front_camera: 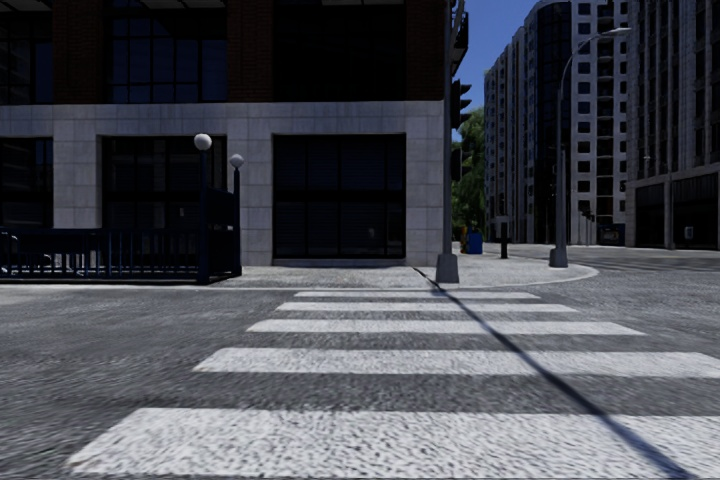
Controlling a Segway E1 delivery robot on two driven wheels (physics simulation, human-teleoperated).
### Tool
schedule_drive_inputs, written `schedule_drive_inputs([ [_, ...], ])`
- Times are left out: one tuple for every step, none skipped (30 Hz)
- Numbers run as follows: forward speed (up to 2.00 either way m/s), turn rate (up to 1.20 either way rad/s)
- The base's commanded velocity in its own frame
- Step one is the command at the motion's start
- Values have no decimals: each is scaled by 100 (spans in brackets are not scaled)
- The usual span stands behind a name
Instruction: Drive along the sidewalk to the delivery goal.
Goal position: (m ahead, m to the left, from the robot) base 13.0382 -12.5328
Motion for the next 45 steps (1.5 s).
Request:
schedule_drive_inputs([
  [200, 0],
  [200, 0],
  [200, 0],
  [200, 0],
  [200, 0],
  [200, 0],
  [200, 0],
  [200, -11],
  [200, -11],
  [200, -11],
  [200, -11],
  [200, -13],
  [200, -14],
  [200, -14],
  [200, -14],
  [200, -14],
  [200, -15],
  [200, -15],
  [200, -15],
  [200, -15],
  [200, -15],
  [200, -15],
  [200, -15],
  [200, -15],
  [200, -15],
  [200, -15],
  [200, -15],
  [200, -15],
  [200, -15],
  [200, -15],
  [200, -15],
  [200, -15],
  [200, -15],
  [200, -15],
  [200, -15],
  [200, -15],
  [200, -15],
  [200, -15],
  [200, -15],
  [200, -15],
  [200, -15],
  [200, -15],
  [200, -15],
  [200, -15],
  [200, -15],
])
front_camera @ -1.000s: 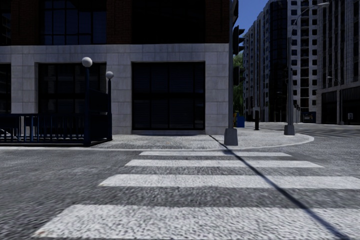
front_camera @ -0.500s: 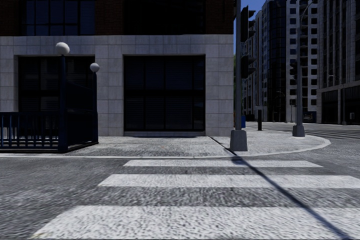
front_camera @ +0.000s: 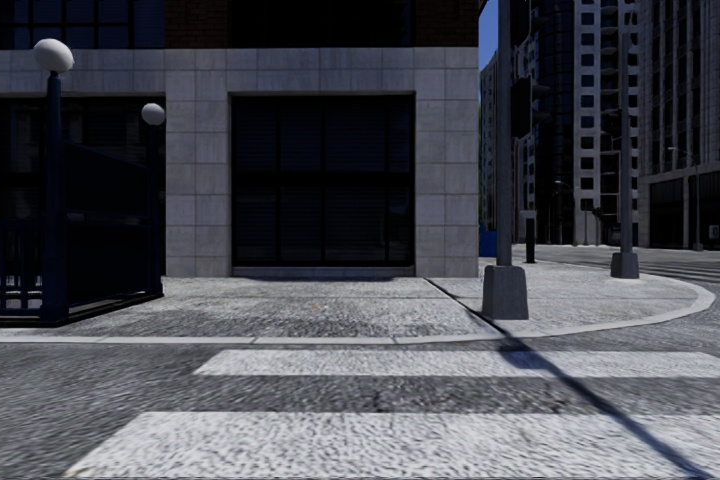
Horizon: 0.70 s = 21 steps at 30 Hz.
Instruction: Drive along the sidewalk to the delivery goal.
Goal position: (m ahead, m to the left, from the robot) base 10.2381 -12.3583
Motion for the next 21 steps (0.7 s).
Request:
schedule_drive_inputs([
  [200, -15],
  [200, -15],
  [200, -15],
  [200, -15],
  [200, -15],
  [200, -15],
  [200, -15],
  [200, -15],
  [200, -15],
  [200, -18],
  [200, -20],
  [200, -21],
  [200, -21],
  [200, -21],
  [200, -21],
  [200, -21],
  [200, -21],
  [200, -21],
  [200, -21],
  [200, -21],
  [200, -21],
])
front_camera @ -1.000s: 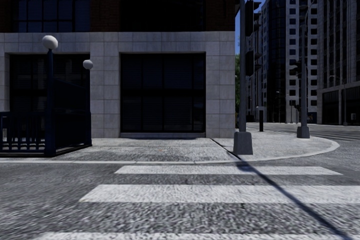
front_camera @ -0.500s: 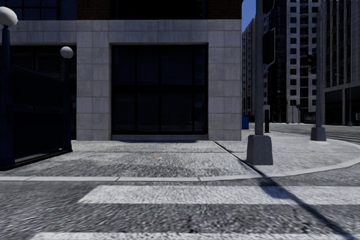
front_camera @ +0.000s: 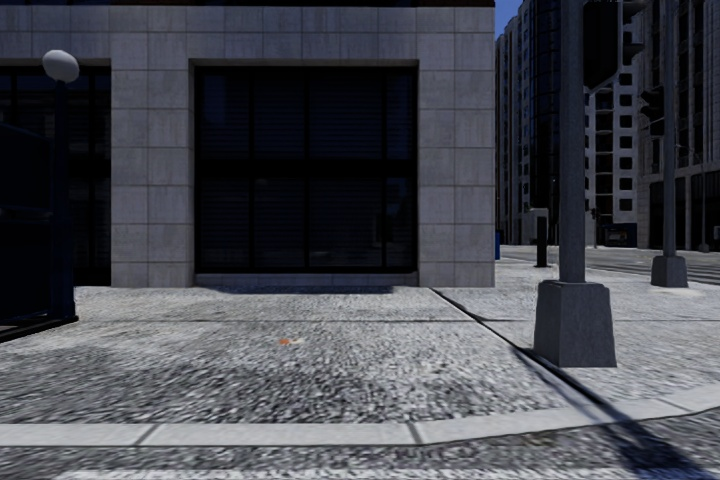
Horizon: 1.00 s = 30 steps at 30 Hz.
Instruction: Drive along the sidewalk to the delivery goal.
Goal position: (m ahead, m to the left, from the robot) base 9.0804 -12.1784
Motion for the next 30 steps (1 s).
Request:
schedule_drive_inputs([
  [200, -21],
  [200, -21],
  [200, -21],
  [200, -21],
  [200, -21],
  [200, -21],
  [200, -21],
  [200, -21],
  [196, -21],
  [189, -21],
  [186, -21],
  [184, -21],
  [180, -17],
  [178, -8],
  [177, 0],
  [171, 0],
  [164, 0],
  [158, 0],
  [149, 0],
  [137, 0],
  [129, 0],
  [114, 0],
  [103, 0],
  [97, 0],
  [95, 0],
  [93, 0],
  [93, 0],
  [93, 0],
  [92, 0],
  [92, 0],
])
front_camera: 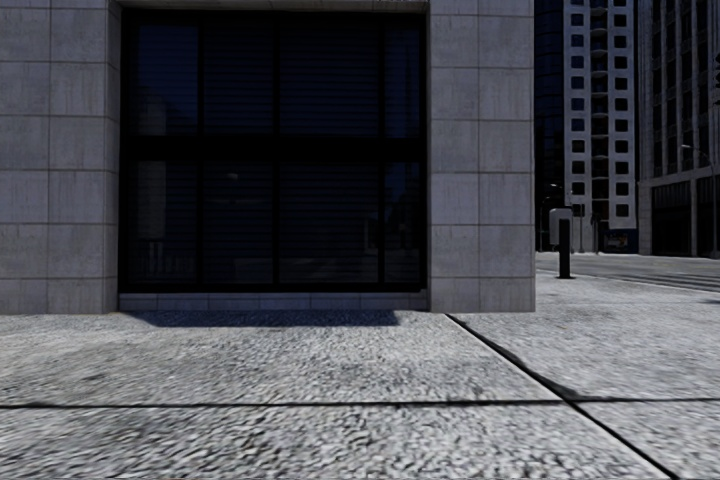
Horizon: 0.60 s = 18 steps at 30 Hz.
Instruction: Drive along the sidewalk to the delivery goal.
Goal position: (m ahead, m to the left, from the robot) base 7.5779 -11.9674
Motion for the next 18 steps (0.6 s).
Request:
schedule_drive_inputs([
  [92, 0],
  [92, 0],
  [92, 0],
  [92, 0],
  [92, 0],
  [92, 0],
  [92, 0],
  [92, 0],
  [92, 0],
  [92, 0],
  [92, 0],
  [92, 0],
  [92, 0],
  [92, 0],
  [92, 0],
  [92, 0],
  [90, -4],
  [86, -21],
])
